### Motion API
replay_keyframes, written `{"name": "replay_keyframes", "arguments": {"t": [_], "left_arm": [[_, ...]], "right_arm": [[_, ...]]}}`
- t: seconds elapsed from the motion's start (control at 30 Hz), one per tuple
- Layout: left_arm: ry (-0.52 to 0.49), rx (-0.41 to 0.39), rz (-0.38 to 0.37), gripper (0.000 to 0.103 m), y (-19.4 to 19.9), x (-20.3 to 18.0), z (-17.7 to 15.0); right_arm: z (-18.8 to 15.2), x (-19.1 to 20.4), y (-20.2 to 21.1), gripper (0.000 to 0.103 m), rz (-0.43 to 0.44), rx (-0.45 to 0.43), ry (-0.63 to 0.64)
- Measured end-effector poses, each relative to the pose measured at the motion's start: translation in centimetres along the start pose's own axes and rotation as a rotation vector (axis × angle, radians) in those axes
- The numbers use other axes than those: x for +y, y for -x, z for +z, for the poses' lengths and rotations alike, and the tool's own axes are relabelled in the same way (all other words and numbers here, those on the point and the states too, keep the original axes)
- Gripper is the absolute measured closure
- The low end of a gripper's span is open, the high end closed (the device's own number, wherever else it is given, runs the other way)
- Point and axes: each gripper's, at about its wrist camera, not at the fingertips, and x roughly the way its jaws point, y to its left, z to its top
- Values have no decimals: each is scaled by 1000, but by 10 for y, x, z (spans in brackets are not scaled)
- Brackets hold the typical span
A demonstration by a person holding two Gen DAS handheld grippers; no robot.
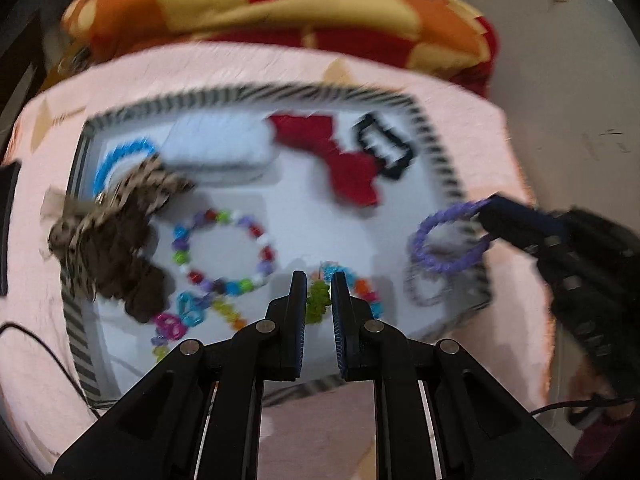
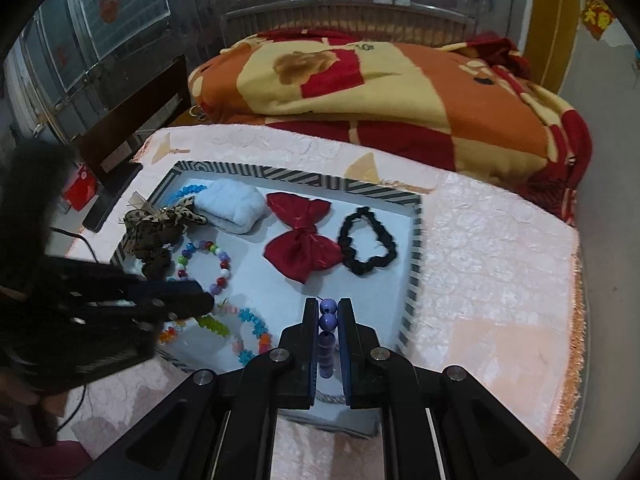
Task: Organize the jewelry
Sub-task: 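Lift and carry both bracelets over the tray with both grippers, then open both grippers to drop the purple and green bracelets into the tray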
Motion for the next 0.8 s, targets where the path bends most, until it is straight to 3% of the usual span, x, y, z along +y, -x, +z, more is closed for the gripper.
{"name": "replay_keyframes", "arguments": {"t": [0.27,0.53,0.8], "left_arm": [[-17,3,69,92,-1,17,-13],[1,11,96,92,-7,25,-16],[5,5,132,92,-13,21,-14]], "right_arm": [[15,17,-31,95,76,33,17],[12,-11,-70,95,24,113,-53],[8,-17,-86,95,-41,125,-63]]}}
